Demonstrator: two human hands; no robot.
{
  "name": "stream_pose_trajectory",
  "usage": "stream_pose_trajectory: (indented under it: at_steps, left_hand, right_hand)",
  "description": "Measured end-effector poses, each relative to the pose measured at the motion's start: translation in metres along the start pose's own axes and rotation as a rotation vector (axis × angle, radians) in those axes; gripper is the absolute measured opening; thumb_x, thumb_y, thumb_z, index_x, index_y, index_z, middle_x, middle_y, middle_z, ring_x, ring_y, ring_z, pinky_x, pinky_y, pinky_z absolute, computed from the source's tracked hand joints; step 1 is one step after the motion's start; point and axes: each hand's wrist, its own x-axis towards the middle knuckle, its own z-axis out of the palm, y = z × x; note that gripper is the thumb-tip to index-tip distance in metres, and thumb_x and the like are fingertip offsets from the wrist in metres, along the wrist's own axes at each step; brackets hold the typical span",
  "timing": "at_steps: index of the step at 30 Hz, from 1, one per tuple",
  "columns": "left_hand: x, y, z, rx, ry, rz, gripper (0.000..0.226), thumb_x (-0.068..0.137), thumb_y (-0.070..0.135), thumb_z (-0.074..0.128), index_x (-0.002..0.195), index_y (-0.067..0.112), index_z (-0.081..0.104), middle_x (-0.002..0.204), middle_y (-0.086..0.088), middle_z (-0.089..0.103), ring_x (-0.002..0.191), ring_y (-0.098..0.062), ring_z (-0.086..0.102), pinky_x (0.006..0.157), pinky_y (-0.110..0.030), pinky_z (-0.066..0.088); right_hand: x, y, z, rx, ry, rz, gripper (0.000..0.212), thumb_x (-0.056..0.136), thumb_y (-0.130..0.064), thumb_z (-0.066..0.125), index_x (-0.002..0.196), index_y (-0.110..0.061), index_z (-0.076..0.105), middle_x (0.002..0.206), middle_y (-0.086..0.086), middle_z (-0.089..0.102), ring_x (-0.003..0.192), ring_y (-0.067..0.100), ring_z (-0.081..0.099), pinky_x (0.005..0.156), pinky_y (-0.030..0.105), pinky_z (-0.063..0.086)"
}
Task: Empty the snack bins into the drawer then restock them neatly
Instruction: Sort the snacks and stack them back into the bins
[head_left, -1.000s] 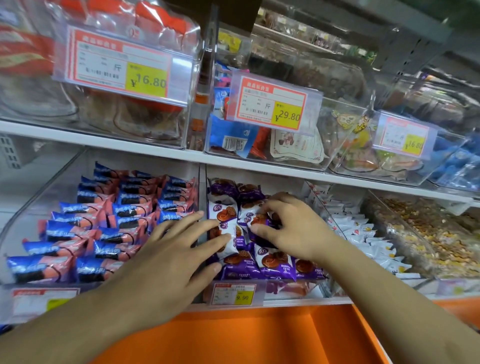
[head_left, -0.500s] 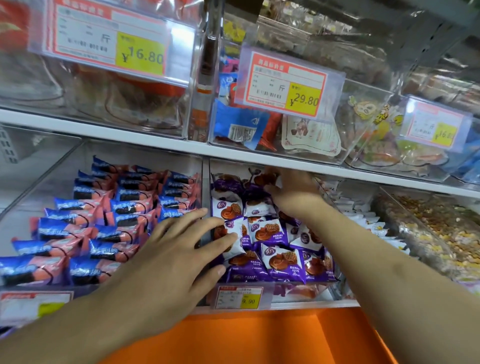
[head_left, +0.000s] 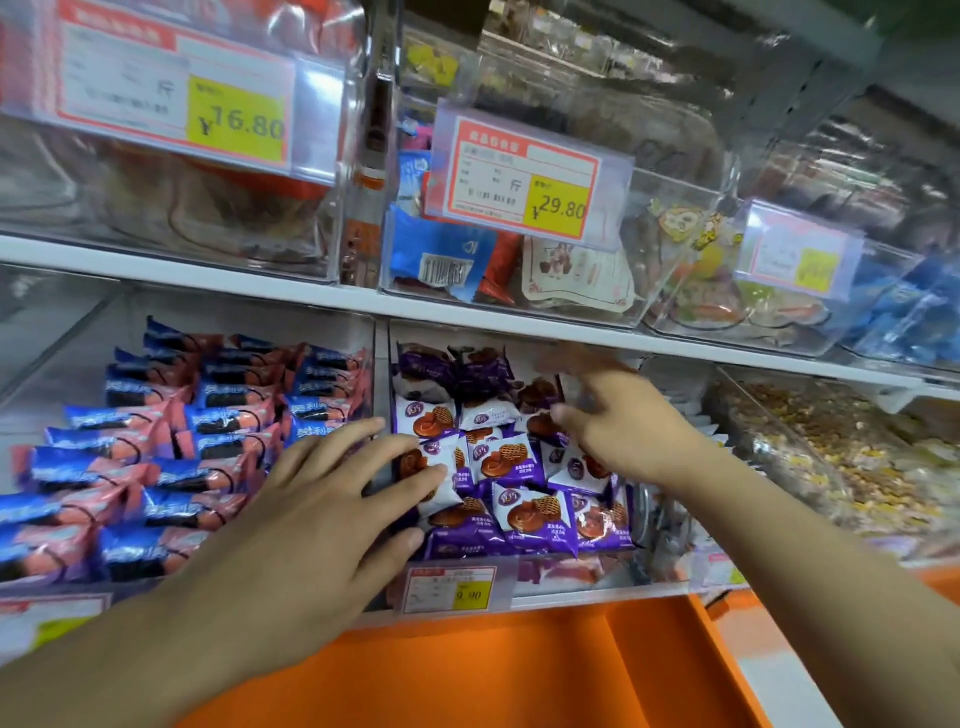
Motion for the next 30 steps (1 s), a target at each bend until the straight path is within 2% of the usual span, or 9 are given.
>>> stream_pose_trajectory:
  at_steps: [2, 5, 7, 9, 11, 17, 22, 27, 30]
  left_hand:
    - [0.000, 0.001, -0.001, 0.012, 0.000, -0.003, 0.066, 0.093, 0.073, 0.000, 0.157, 0.060, 0.007, 0.165, 0.030, -0.006, 0.152, -0.003, -0.023, 0.119, -0.033, 0.000]
    - [0.000, 0.006, -0.004, 0.015, 0.001, -0.011, 0.058, 0.099, 0.070, 0.009, 0.157, 0.061, 0.005, 0.165, 0.030, -0.009, 0.152, -0.004, -0.024, 0.119, -0.033, -0.005]
    - [0.000, 0.007, -0.006, 0.007, -0.004, -0.015, 0.058, 0.100, 0.068, 0.015, 0.157, 0.061, 0.007, 0.165, 0.029, -0.008, 0.153, -0.004, -0.022, 0.119, -0.034, -0.006]
    - [-0.001, 0.006, -0.005, 0.025, -0.013, -0.011, 0.060, 0.098, 0.071, 0.009, 0.157, 0.061, 0.006, 0.166, 0.029, -0.006, 0.154, -0.004, -0.021, 0.120, -0.036, -0.005]
    - [-0.002, 0.004, -0.004, 0.026, -0.024, -0.011, 0.064, 0.094, 0.073, 0.004, 0.157, 0.061, 0.005, 0.166, 0.029, -0.006, 0.153, -0.003, -0.022, 0.120, -0.036, -0.004]
    - [0.001, 0.004, -0.002, 0.014, -0.009, -0.013, 0.062, 0.096, 0.072, 0.005, 0.157, 0.061, 0.003, 0.165, 0.030, -0.010, 0.153, -0.005, -0.022, 0.120, -0.035, 0.000]
    - [0.002, 0.003, 0.002, 0.018, 0.008, -0.007, 0.065, 0.093, 0.072, 0.004, 0.156, 0.060, 0.015, 0.165, 0.029, 0.003, 0.156, -0.010, -0.010, 0.121, -0.041, 0.013]
    - [0.003, 0.000, 0.001, 0.049, -0.025, 0.005, 0.056, 0.100, 0.069, 0.013, 0.154, 0.058, 0.024, 0.163, 0.028, 0.016, 0.156, -0.012, 0.005, 0.115, -0.041, 0.025]
    - [0.004, 0.002, 0.002, 0.039, -0.016, -0.006, 0.062, 0.094, 0.071, 0.003, 0.154, 0.061, 0.012, 0.163, 0.031, 0.001, 0.156, -0.011, -0.009, 0.120, -0.042, 0.019]
  right_hand:
    - [-0.025, 0.007, -0.009, 0.007, -0.066, -0.062, 0.044, 0.096, -0.035, 0.072, 0.138, -0.035, 0.059, 0.135, -0.010, 0.060, 0.121, 0.008, 0.054, 0.100, 0.022, 0.042]
    - [-0.040, 0.021, -0.003, -0.174, -0.136, -0.119, 0.051, 0.084, -0.040, 0.083, 0.132, -0.036, 0.064, 0.137, -0.012, 0.057, 0.129, 0.012, 0.050, 0.110, 0.030, 0.039]
    - [-0.041, 0.025, 0.000, -0.185, -0.094, -0.113, 0.057, 0.081, -0.032, 0.087, 0.133, -0.033, 0.064, 0.136, -0.011, 0.058, 0.129, 0.014, 0.051, 0.111, 0.028, 0.039]
    - [-0.041, 0.026, 0.000, -0.191, -0.034, -0.094, 0.067, 0.080, -0.031, 0.088, 0.140, -0.031, 0.058, 0.137, -0.010, 0.056, 0.129, 0.014, 0.049, 0.108, 0.024, 0.037]
    - [-0.040, 0.028, 0.000, -0.253, 0.006, -0.064, 0.071, 0.079, -0.037, 0.088, 0.142, -0.031, 0.056, 0.135, -0.007, 0.058, 0.128, 0.018, 0.051, 0.108, 0.031, 0.041]
    - [-0.026, 0.026, 0.006, -0.124, 0.178, 0.047, 0.057, 0.083, -0.049, 0.081, 0.134, -0.034, 0.060, 0.112, -0.004, 0.069, 0.105, 0.019, 0.063, 0.093, 0.034, 0.053]
    - [0.030, 0.019, 0.034, -0.032, 0.351, 0.112, 0.028, 0.088, -0.041, 0.074, 0.107, -0.024, 0.065, 0.099, 0.001, 0.069, 0.094, 0.027, 0.064, 0.080, 0.040, 0.057]
    - [0.062, 0.016, 0.045, -0.139, 0.291, 0.196, 0.029, 0.090, -0.054, 0.070, 0.086, -0.026, 0.063, 0.084, -0.003, 0.069, 0.085, 0.026, 0.065, 0.078, 0.039, 0.057]
    - [0.058, 0.016, 0.037, -0.137, 0.217, 0.166, 0.023, 0.090, -0.049, 0.067, 0.091, -0.026, 0.067, 0.091, -0.004, 0.073, 0.089, 0.025, 0.067, 0.082, 0.036, 0.056]
